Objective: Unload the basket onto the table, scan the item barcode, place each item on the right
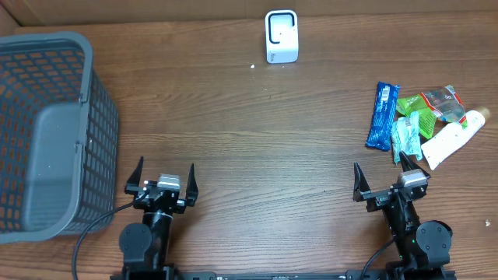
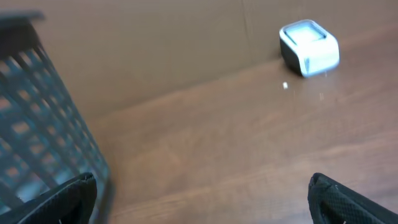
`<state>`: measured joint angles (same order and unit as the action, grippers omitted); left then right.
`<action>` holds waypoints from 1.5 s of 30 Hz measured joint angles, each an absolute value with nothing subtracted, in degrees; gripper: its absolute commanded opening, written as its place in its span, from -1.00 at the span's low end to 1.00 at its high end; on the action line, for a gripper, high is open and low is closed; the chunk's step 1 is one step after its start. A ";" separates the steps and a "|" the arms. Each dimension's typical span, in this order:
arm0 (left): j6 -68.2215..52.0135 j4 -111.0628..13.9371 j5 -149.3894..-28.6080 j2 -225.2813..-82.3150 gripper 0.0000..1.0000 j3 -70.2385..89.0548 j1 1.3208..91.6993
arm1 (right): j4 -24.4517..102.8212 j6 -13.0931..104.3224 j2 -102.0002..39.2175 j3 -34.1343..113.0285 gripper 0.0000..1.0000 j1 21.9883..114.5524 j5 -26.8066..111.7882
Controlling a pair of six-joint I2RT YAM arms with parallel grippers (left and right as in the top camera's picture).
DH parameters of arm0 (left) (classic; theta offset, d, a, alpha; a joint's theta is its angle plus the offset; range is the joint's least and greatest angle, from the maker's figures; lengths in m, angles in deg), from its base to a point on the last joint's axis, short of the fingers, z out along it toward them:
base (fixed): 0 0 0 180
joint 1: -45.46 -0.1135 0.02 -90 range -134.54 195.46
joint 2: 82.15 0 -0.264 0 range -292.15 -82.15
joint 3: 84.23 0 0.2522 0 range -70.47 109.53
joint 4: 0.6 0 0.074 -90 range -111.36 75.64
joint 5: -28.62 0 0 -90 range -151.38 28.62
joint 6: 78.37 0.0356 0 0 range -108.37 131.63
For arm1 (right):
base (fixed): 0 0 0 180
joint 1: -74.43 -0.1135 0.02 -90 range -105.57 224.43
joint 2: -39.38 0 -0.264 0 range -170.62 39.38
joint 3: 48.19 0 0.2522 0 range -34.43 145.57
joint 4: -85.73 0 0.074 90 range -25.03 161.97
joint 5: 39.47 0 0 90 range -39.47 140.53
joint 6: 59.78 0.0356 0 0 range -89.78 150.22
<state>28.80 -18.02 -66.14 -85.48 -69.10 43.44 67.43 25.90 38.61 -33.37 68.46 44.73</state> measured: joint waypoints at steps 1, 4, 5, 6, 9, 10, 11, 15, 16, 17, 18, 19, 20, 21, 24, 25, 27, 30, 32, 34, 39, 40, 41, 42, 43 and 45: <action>28.76 -18.61 -66.16 -85.09 0.99 -69.67 43.44 | 67.46 25.92 38.61 -33.37 1.00 68.43 44.75; 28.19 -18.13 -66.18 -83.43 0.99 -69.89 43.44 | 67.46 25.92 38.61 -33.37 1.00 68.46 44.77; 28.10 -18.19 -66.18 -83.12 0.99 -69.89 43.44 | 67.46 25.92 38.61 -33.37 1.00 68.46 44.75; 28.10 -18.21 -66.20 -83.06 0.99 -69.89 43.44 | 67.43 25.92 38.61 -33.37 1.00 68.43 44.73; 28.08 -18.24 -66.18 -83.06 0.99 -69.89 43.44 | 67.46 25.92 38.61 -33.37 1.00 68.46 44.75; 28.08 -18.24 -66.18 -83.06 0.99 -69.89 43.44 | 67.48 25.94 38.61 -33.37 1.00 68.43 44.75; 28.08 -18.24 -66.20 -83.06 0.99 -69.89 43.44 | 67.46 25.92 38.61 -33.37 1.00 68.43 44.75; 28.08 -18.24 -66.20 -83.06 0.99 -69.91 43.44 | 67.43 25.92 38.61 -33.37 1.00 68.43 44.75; 28.08 -18.24 -66.20 -83.06 0.99 -69.89 43.44 | 67.43 25.90 38.61 -33.37 1.00 68.43 44.75; 28.08 -18.24 -66.20 -83.06 0.99 -69.91 43.44 | 67.46 25.90 38.61 -33.37 1.00 68.46 44.75; 28.08 -18.24 -66.20 -83.06 0.99 -69.91 43.44 | 67.43 25.92 38.61 -33.37 1.00 68.43 44.75; 28.08 -18.24 -66.18 -83.06 0.99 -69.91 43.44 | 67.43 25.94 38.61 -33.37 1.00 68.43 44.75; 28.08 -18.24 -66.20 -83.06 0.99 -69.91 43.44 | 67.41 25.90 38.61 -33.37 1.00 68.46 44.75; 28.08 -18.24 -66.20 -83.06 1.00 -69.91 43.44 | 67.48 25.90 38.61 -33.37 1.00 68.43 44.75; 28.08 -18.24 -66.18 -83.06 1.00 -69.91 43.44 | 67.43 25.94 38.61 -33.37 1.00 68.43 44.73; 28.08 -18.24 -66.20 -83.06 0.99 -69.91 43.44 | 67.48 25.92 38.61 -33.37 1.00 68.46 44.75; 28.08 -18.24 -66.20 -83.06 0.99 -69.89 43.44 | 67.48 25.92 38.61 -33.37 1.00 68.46 44.75; 28.08 -18.24 -66.18 -83.06 0.99 -69.89 43.44 | 67.43 25.90 38.61 -33.37 1.00 68.46 44.75; 28.08 -18.24 -66.18 -83.06 0.99 -69.91 43.44 | 67.43 25.92 38.61 -33.37 1.00 68.43 44.75; 28.08 -18.24 -66.20 -83.06 1.00 -69.91 43.44 | 67.46 25.92 38.61 -33.37 1.00 68.43 44.75; 28.08 -18.24 -66.20 -83.06 0.99 -69.91 43.44 | 67.43 25.90 38.61 -33.37 1.00 68.43 44.75; 28.08 -18.24 -66.20 -83.06 0.99 -69.91 43.44 | 67.46 25.92 38.61 -33.37 1.00 68.46 44.73; 28.08 -18.24 -66.20 -83.06 1.00 -69.89 43.44 | 67.46 25.92 38.61 -33.37 1.00 68.43 44.75; 28.08 -18.24 -66.20 -83.06 0.99 -69.91 43.44 | 67.46 25.97 38.61 -33.37 1.00 68.43 44.75; 28.08 -18.24 -66.20 -83.06 1.00 -69.91 43.44 | 67.46 25.90 38.58 -33.37 1.00 68.46 44.77; 28.08 -18.24 -66.20 -83.06 0.99 -69.91 43.44 | 67.46 25.90 38.61 -33.37 1.00 68.46 44.75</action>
